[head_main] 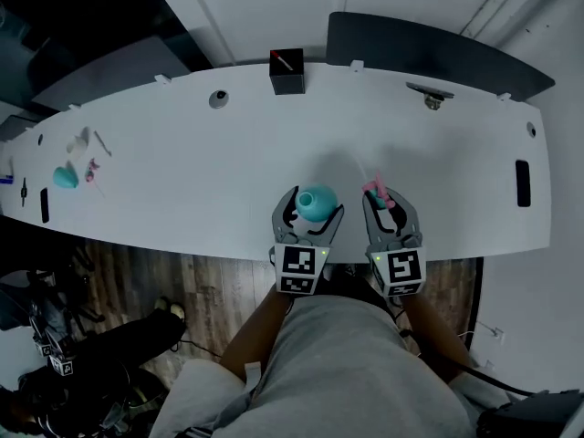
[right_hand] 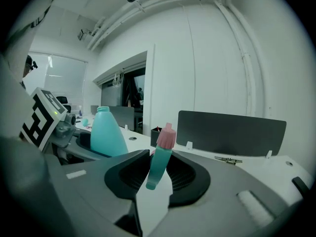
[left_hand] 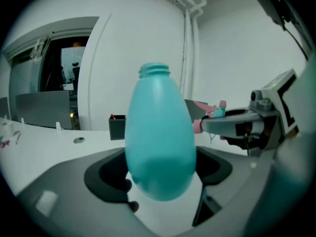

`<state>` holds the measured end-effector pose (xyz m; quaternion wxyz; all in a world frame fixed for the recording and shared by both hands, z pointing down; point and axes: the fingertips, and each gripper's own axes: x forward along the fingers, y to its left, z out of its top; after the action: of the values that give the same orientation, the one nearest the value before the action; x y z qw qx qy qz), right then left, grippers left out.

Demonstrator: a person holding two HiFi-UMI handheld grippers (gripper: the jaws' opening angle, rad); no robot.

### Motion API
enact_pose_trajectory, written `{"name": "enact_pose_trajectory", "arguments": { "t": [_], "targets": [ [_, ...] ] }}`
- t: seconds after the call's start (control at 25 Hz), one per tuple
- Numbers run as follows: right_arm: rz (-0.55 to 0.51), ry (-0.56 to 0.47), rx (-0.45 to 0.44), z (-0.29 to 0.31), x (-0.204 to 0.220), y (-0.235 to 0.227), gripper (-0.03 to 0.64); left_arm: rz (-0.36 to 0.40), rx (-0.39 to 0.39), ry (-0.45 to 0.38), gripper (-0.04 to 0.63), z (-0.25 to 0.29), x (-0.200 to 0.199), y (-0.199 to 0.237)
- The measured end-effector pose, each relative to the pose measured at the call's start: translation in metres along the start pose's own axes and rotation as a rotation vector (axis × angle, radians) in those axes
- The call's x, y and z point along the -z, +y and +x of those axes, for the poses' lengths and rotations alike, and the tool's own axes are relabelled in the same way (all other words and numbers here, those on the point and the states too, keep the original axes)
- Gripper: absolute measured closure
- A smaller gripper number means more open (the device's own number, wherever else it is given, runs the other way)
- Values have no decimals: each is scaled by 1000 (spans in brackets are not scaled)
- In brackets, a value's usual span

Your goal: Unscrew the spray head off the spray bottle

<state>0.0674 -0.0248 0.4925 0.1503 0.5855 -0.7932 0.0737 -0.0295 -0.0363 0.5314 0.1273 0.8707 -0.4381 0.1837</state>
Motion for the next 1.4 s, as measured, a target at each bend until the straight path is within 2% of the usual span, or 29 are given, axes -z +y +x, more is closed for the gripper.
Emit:
{"name": "enact_pose_trajectory", "arguments": {
  "t": [0.16, 0.28, 0.48, 0.64, 0.88, 1.12, 1.4],
  "targets": [
    [19, -10, -15, -30, 9, -11, 508, -18, -29, 1, 198, -17, 4, -25],
    [48, -20, -23, -52, 20, -23, 508, -18, -78, 5, 198, -32, 10, -35],
    [96, -22, -25, -85, 39, -39, 508, -29, -169, 32, 198, -68, 29, -36],
    [135, -14, -16, -97, 50, -41, 508, -36, -208, 58, 198, -90, 43, -27],
    [138, -35, -6, -98, 37, -26, 508, -21, -165, 54, 198, -96, 40, -24],
    [158, -26, 27, -94, 29, -17, 509, -49, -156, 32, 198, -102, 36, -11],
    [161, -21, 40, -95, 27, -10, 514, -14, -128, 19, 198, -106, 34, -17]
  ]
}}
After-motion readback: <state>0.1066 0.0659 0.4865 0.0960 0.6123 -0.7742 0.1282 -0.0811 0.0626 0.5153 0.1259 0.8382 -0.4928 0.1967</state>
